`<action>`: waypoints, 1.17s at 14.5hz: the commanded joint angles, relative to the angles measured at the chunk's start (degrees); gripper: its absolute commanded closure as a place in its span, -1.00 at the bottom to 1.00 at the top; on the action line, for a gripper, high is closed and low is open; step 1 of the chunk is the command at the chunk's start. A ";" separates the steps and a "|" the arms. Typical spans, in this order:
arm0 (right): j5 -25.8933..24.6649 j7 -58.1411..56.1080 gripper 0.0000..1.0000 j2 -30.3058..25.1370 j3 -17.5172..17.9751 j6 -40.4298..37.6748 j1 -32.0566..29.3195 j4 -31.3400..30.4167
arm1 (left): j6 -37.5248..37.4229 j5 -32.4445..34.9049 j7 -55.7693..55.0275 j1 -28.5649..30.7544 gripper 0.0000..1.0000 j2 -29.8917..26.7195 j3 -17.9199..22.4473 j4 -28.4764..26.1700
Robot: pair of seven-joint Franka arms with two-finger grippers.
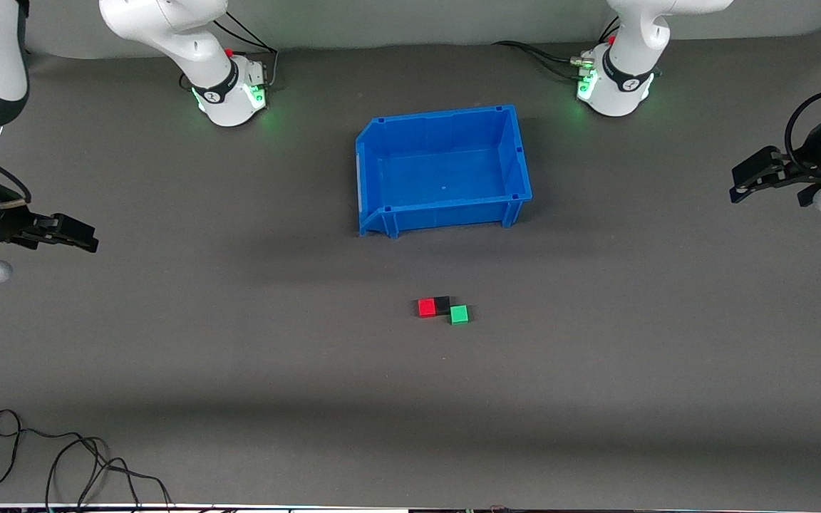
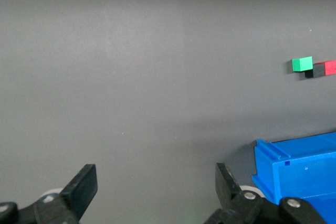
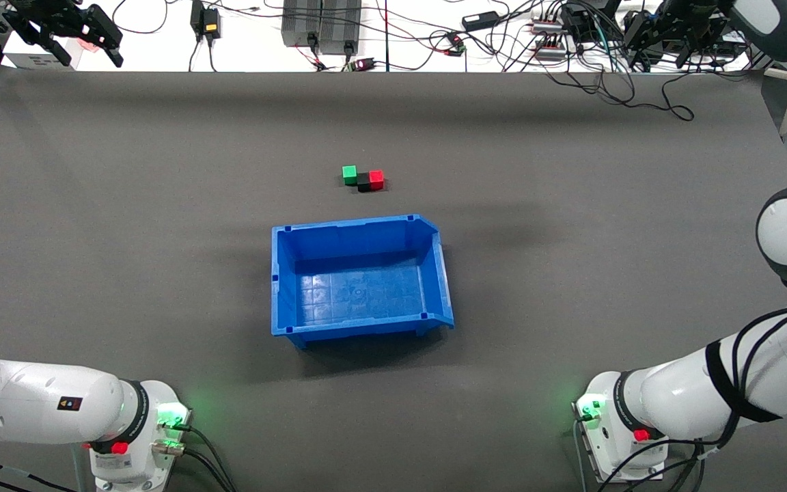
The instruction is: Attach green and red cubes to black cube
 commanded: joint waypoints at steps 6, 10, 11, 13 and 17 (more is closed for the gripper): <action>-0.19 -0.55 -0.99 -7.55 15.66 1.94 -16.13 -7.87 | -1.46 3.07 0.11 -0.44 -1.00 -0.89 -0.47 -0.74; -0.88 4.97 -0.99 -7.13 15.92 2.21 -14.11 -7.45 | -1.46 2.55 -0.06 -0.27 -1.00 -0.71 -0.38 -0.57; -1.67 6.04 -0.99 -7.04 16.19 2.21 -14.11 -7.28 | -1.37 2.54 -0.06 -0.35 -1.00 -0.71 -0.38 -0.48; -1.68 5.79 -0.99 -6.43 16.19 2.21 -14.11 -6.49 | -1.37 2.54 -0.06 -0.44 -1.00 -0.62 -0.38 -0.48; -1.68 5.35 -0.99 -5.64 16.10 2.21 -14.02 -6.22 | -1.37 2.54 -0.06 -0.44 -1.00 -0.45 -0.38 -0.48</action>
